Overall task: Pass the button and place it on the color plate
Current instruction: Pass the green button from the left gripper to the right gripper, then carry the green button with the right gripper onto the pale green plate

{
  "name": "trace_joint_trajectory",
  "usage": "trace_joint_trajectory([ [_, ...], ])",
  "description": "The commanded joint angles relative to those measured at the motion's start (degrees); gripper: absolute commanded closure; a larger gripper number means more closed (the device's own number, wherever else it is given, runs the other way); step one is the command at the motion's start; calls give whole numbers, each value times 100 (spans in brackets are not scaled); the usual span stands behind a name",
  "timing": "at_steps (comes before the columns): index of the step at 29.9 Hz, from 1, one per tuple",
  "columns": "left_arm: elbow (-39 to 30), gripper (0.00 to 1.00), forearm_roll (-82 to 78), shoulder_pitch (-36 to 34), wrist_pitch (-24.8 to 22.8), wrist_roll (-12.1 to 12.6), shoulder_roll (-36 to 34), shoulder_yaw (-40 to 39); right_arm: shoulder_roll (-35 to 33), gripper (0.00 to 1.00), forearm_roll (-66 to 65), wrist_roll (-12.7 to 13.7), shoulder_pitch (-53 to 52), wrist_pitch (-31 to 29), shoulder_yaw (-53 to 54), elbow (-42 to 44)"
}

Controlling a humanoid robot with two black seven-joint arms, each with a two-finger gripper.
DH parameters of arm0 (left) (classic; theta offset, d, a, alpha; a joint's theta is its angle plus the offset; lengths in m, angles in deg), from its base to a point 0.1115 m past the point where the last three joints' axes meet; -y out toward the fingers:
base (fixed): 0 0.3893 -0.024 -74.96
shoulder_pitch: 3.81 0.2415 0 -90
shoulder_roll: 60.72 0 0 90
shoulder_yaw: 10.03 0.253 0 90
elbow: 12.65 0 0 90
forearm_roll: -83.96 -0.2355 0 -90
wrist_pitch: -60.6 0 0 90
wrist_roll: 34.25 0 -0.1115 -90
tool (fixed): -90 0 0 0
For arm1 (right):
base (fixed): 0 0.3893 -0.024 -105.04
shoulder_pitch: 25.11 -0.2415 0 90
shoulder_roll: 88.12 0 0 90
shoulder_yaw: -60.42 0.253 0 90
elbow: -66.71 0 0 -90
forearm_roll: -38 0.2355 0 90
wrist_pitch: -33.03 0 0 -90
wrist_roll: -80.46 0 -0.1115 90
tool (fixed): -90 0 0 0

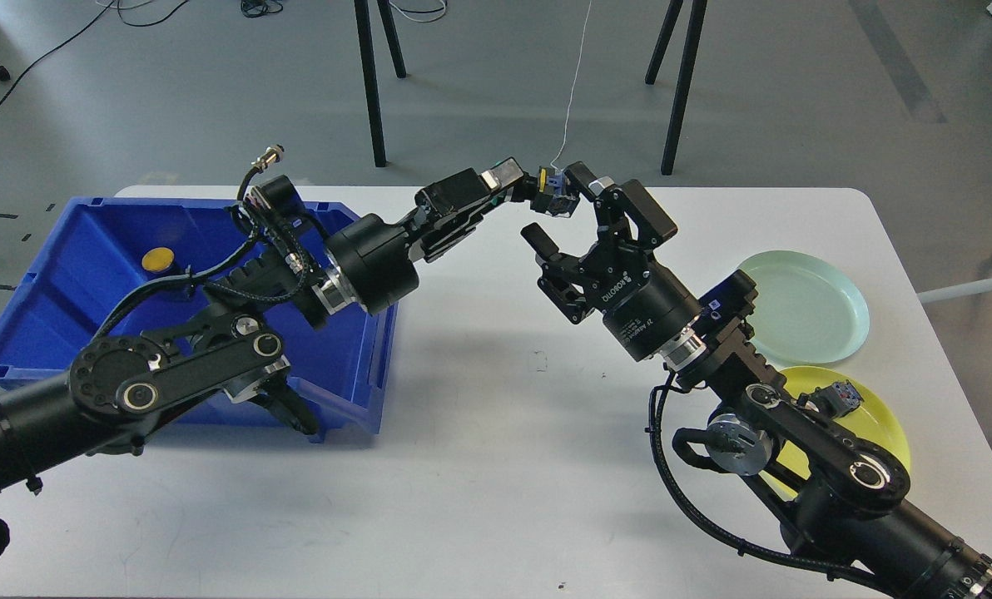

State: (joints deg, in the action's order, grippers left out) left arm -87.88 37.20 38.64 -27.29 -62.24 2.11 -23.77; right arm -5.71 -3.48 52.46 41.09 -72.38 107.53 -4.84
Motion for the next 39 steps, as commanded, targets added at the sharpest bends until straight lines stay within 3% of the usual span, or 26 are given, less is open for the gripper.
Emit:
trace_joint_trajectory([
  [1, 0, 73, 0, 0, 0, 0, -8, 2, 3, 23, 9, 0, -20, 12, 9, 0],
  [5, 0, 73, 0, 0, 0, 0, 1, 2, -5, 41, 9, 0, -20, 47, 18, -18],
  [12, -9, 72, 0, 0, -9, 0, -8, 2, -5, 82, 18, 0, 15, 12, -8, -35],
  [13, -9, 72, 0, 0, -18, 0, -8, 2, -5, 83, 18, 0, 15, 12, -17, -35],
  [17, -9, 71, 0, 0, -18, 0, 1, 11, -5, 89, 18, 0, 33, 12, -17, -61],
  [20, -9, 62, 0, 9, -18, 0, -8, 11, -5, 92, 18, 0, 33, 12, -8, -70],
  [24, -9, 35, 35, 44, 0, 0, 9, -15, -14, 96, 26, 0, 42, 12, 27, -70],
  [26, -18, 16, 79, 62, -18, 0, 9, -137, -23, 96, 26, 0, 42, 20, 53, -70],
  [28, -35, 7, 97, 149, -53, 0, 18, -322, -32, 96, 26, 0, 51, 38, 71, -70],
  [34, -35, 2, 132, 255, -115, 0, 18, -569, -172, 97, 26, 0, 156, 38, 369, -105],
  [39, -35, 2, 202, 316, -115, 0, 1, -578, -1093, 97, -26, 0, 419, 29, 871, -18],
])
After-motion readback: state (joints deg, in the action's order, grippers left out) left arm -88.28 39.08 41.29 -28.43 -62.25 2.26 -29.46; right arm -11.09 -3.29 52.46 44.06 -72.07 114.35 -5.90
